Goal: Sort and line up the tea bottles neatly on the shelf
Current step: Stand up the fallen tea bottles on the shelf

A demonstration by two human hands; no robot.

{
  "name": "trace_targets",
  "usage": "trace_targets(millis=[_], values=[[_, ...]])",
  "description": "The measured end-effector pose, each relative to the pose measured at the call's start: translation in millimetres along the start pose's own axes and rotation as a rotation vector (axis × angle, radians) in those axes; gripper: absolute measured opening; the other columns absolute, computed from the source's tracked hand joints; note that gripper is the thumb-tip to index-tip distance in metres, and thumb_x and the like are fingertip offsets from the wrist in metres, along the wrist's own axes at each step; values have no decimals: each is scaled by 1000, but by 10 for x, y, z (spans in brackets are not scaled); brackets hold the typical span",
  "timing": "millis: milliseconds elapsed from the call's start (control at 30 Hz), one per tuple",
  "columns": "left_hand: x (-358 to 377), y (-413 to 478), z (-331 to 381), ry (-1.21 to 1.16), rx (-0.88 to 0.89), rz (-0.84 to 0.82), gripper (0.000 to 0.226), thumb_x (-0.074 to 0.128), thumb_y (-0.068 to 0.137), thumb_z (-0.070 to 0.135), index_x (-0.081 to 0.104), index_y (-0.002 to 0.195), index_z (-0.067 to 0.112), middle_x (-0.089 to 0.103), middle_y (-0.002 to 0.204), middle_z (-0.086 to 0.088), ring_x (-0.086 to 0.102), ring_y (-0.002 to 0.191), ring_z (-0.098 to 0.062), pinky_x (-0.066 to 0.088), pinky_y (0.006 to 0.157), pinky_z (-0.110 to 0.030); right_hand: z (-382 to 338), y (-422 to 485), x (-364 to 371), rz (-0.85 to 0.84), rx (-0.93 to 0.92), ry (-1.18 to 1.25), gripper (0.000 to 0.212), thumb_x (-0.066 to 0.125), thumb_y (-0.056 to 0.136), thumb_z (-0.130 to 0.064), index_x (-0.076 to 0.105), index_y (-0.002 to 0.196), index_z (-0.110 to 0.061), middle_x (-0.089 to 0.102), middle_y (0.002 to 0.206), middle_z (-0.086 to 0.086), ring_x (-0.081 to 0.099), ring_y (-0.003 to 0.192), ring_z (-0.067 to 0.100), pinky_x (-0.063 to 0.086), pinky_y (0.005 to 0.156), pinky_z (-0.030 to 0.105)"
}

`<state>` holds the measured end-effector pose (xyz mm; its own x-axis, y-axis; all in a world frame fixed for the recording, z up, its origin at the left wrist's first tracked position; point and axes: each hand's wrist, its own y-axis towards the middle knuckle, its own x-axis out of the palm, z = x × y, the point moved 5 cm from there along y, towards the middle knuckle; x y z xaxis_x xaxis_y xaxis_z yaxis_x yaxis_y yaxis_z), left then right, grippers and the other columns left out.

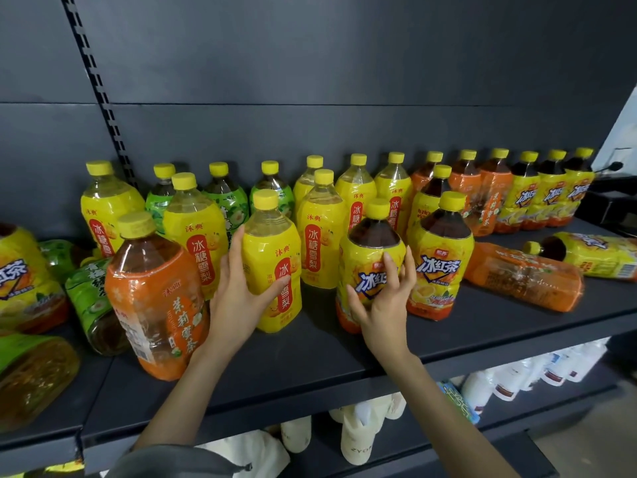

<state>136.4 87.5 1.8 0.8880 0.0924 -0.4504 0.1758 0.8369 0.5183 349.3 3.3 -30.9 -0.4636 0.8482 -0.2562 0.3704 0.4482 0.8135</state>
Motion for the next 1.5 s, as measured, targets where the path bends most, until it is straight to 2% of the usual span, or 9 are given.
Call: trace_targets(millis=[300,433,600,767,967,1100,1233,1400,1500], values=[[31,-73,49,33,-90,24,103,65,70,53,-7,144,48,11,152,-4,24,138,-28,38,99,-53,131,6,54,-152,45,14,81,62,87,-35,4,144,-42,7,151,21,17,143,31,26,107,30],[60,-96,88,104,-87,8,99,58,77,52,-20,138,52,8,153,-7,22,139,-33,39,101,-58,124,35,16,-217,-16,3,81,54,89,-44,-5,145,-43,0,152,12,10,140,18,32,105,31],[-8,-351,113,152,-32,-65,83,49,93,32,-12,147,36,9,158,-6,13,144,-23,21,115,-49,156,109,-199,-526,-10,22,83,48,93,-44,-21,138,-55,-12,156,1,9,144,17,30,108,30],[-296,-805,228,368,3,-101,68,53,93,19,17,150,18,40,145,-16,38,133,-34,34,106,-46,135,134,-700,-615,-61,-267,65,36,97,-51,6,151,-29,30,151,1,22,141,18,31,109,37],[-458,-1306,540,747,103,-126,45,59,85,31,59,126,11,69,97,-10,66,77,-35,50,50,-35,96,-70,-1494,-463,-40,-498,63,25,92,-56,46,138,-18,62,121,2,54,116,25,47,84,41],[-365,-1604,704,684,27,-142,48,54,90,38,54,132,16,66,110,-4,65,91,-29,50,59,-35,116,-363,-2065,-415,48,-570,51,40,97,-50,50,135,-18,65,118,2,60,110,25,48,82,40],[-163,-1798,862,616,16,-149,49,48,93,40,48,136,18,62,118,-2,61,103,-27,52,66,-39,89,-564,-2541,-366,77,-671,57,31,93,-50,56,128,-14,70,104,3,65,96,27,50,71,38],[215,-1963,1043,620,76,-228,49,49,94,43,52,133,13,66,111,-8,66,90,-32,54,59,-39,282,-766,-3025,-455,223,-748,58,33,94,-57,45,139,-21,58,130,0,51,123,25,43,89,43],[436,-2027,1195,640,55,-252,52,54,91,41,50,136,15,67,113,-9,65,92,-33,53,62,-39,428,-814,-3300,-475,260,-798,53,42,95,-48,42,142,-23,56,133,0,52,120,26,41,90,41]])
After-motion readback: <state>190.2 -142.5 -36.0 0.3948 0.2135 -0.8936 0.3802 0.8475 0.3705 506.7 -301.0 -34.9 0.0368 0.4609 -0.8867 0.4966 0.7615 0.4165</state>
